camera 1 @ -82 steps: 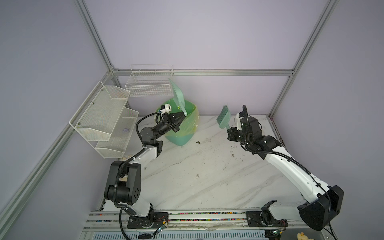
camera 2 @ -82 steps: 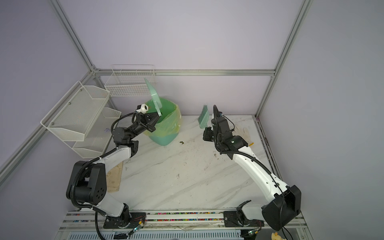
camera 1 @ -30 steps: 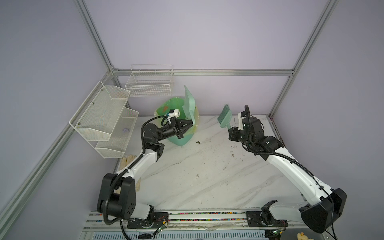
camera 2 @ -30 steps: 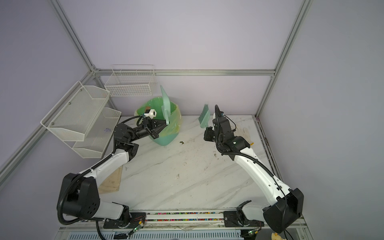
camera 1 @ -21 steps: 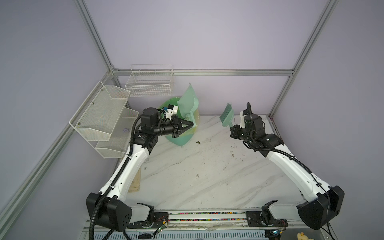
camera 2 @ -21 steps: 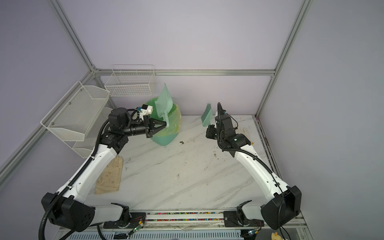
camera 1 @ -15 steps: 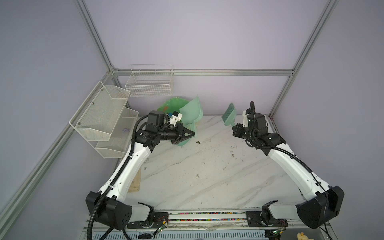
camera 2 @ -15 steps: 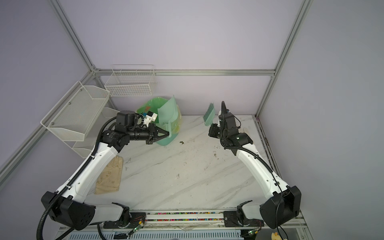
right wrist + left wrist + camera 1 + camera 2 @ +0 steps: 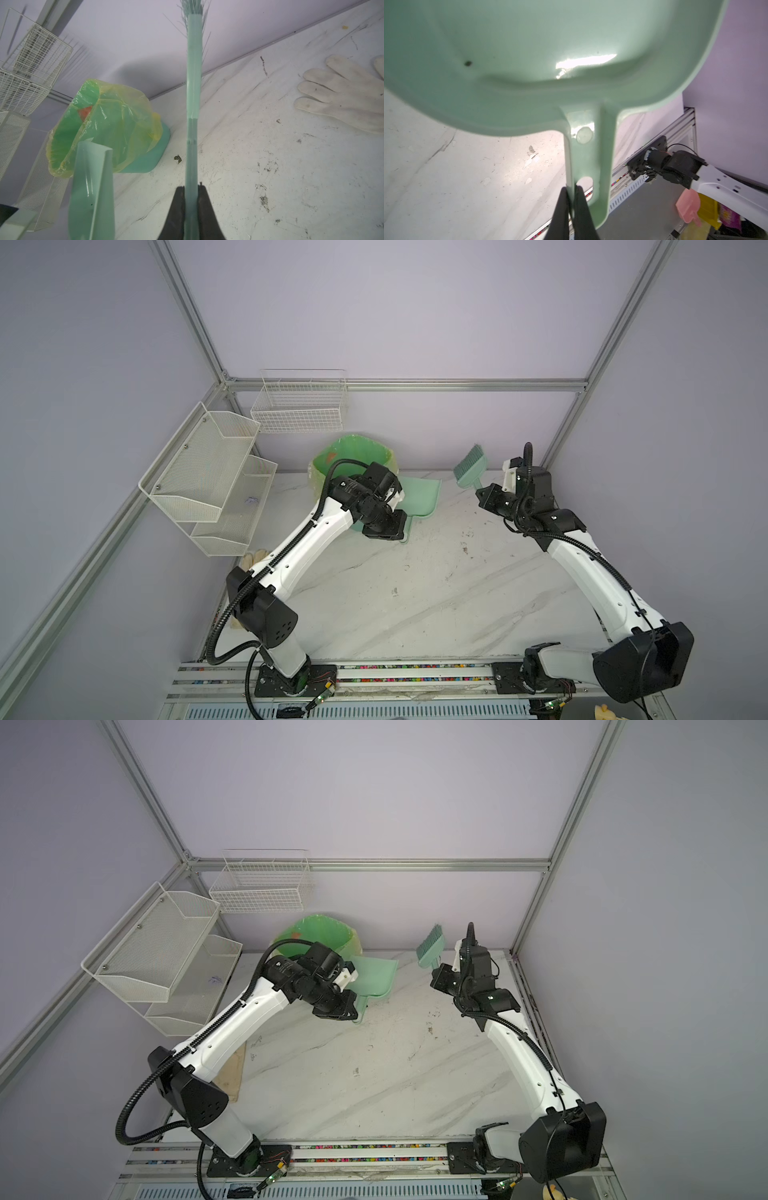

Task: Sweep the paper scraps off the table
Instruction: 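Lower the empty dustpan with the left while the right brings the brush over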

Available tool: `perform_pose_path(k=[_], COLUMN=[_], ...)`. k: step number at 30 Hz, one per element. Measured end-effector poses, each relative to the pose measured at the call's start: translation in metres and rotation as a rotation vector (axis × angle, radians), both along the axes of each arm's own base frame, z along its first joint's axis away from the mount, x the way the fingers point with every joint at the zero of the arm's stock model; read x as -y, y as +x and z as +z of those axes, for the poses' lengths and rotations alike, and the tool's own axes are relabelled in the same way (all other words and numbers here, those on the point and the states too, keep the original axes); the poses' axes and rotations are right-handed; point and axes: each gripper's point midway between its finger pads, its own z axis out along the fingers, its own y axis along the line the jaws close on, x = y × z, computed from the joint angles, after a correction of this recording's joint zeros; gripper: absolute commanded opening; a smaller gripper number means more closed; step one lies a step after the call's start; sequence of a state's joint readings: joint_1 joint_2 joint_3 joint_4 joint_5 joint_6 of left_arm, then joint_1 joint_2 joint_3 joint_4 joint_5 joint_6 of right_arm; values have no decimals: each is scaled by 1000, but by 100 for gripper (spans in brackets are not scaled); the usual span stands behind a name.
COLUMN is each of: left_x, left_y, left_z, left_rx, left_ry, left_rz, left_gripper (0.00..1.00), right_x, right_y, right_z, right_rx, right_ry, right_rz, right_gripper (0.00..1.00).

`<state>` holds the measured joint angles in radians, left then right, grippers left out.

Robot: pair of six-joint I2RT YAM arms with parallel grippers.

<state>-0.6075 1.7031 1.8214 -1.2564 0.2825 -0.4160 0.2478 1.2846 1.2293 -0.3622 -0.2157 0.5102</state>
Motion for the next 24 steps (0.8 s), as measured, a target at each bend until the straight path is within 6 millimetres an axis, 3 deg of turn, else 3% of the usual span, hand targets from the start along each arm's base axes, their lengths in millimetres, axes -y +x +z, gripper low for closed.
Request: perform_pose_path(k=[11, 24], left_x=[4, 31], left_y=[17, 60], left_z=[-50, -84], left_rx=[-8, 8], left_ry=[234, 300], left_rz=[-78, -154], left_gripper=[0, 0], right_x=[-6, -29], right_y=[-12, -9], right_z=[25, 0], right_rx=[117, 107], right_ry=[112, 214], right_rz=[41, 150], right_gripper=[0, 0])
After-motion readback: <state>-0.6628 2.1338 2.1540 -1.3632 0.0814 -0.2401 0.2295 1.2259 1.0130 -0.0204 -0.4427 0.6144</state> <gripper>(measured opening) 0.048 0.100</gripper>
